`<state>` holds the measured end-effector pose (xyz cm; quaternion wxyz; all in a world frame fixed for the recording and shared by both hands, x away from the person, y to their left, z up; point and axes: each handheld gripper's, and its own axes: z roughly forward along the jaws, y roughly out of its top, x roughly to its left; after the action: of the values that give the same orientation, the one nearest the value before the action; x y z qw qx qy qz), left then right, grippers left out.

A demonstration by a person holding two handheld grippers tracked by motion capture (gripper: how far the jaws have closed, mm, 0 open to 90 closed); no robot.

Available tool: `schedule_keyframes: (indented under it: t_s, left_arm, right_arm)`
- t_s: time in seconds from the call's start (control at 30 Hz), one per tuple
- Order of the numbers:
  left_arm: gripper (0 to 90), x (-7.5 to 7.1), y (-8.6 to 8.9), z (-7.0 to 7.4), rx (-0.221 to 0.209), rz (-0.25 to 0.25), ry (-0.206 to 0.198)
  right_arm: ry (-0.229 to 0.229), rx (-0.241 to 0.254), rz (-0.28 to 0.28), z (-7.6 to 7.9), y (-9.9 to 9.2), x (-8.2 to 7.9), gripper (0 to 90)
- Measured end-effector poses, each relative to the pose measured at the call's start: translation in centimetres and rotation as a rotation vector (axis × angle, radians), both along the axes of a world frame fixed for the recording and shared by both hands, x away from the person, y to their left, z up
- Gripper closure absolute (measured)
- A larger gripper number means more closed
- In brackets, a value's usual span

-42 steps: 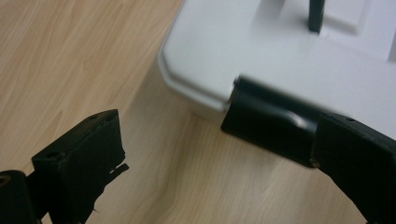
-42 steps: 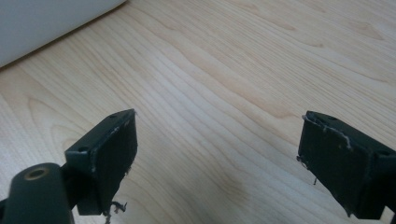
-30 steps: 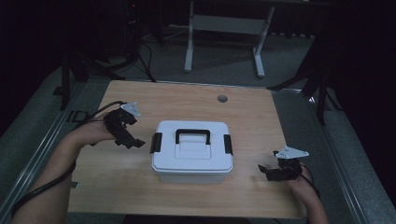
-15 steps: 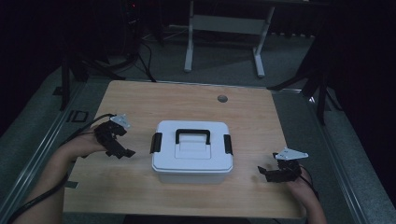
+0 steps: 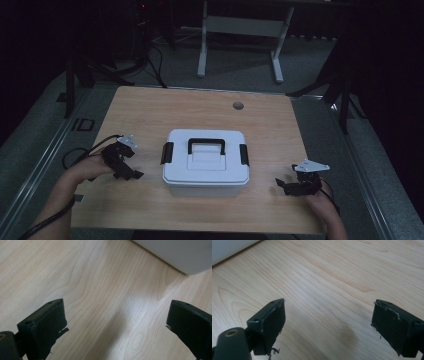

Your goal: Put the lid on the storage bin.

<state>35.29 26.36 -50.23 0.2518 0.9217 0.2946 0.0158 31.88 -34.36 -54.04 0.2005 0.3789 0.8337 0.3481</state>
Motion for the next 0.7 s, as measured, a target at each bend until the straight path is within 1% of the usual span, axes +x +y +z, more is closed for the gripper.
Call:
schedule_keyframes:
  t_s: [0.07, 0.23, 0.3, 0.37, 0.43, 0.47, 0.57, 0.63, 0.7]
  left_arm:
    - [1.7, -0.2, 0.2, -0.5, -0.005, 0.005, 0.005]
    - [1.7, -0.6, 0.6, -1.8, 0.010, 0.014, 0.026]
    - [1.7, -0.6, 0.6, -2.0, 0.005, 0.019, 0.030]
    - [1.7, -0.8, 0.7, -2.5, 0.009, 0.018, 0.035]
    - [1.7, -0.9, 0.8, -2.8, -0.001, 0.019, 0.037]
    - [1.7, -1.0, 0.9, -2.9, 0.001, 0.019, 0.041]
    - [1.7, -1.2, 1.1, -3.2, -0.007, 0.015, 0.037]
    - [1.7, -1.3, 1.1, -3.3, -0.015, 0.022, 0.042]
    - [1.7, -1.3, 1.2, -3.4, -0.012, 0.024, 0.041]
  right_arm:
    - [-0.001, 0.001, -0.002, 0.0, 0.0, 0.0, 11.5]
    - [-0.003, 0.002, -0.003, 0.0, 0.0, 0.1, 11.5]
    - [-0.002, 0.001, -0.003, 0.0, 0.0, 0.1, 11.5]
    - [0.002, 0.003, -0.003, -0.1, 0.0, 0.1, 11.5]
    - [0.005, 0.004, -0.003, -0.1, 0.0, 0.2, 11.5]
    - [0.006, 0.003, -0.003, -0.1, 0.0, 0.2, 11.5]
    - [0.009, 0.004, -0.001, -0.1, 0.0, 0.2, 11.5]
    - [0.009, 0.004, -0.002, -0.1, -0.1, 0.3, 11.5]
    - [0.009, 0.005, -0.002, -0.1, -0.1, 0.3, 11.5]
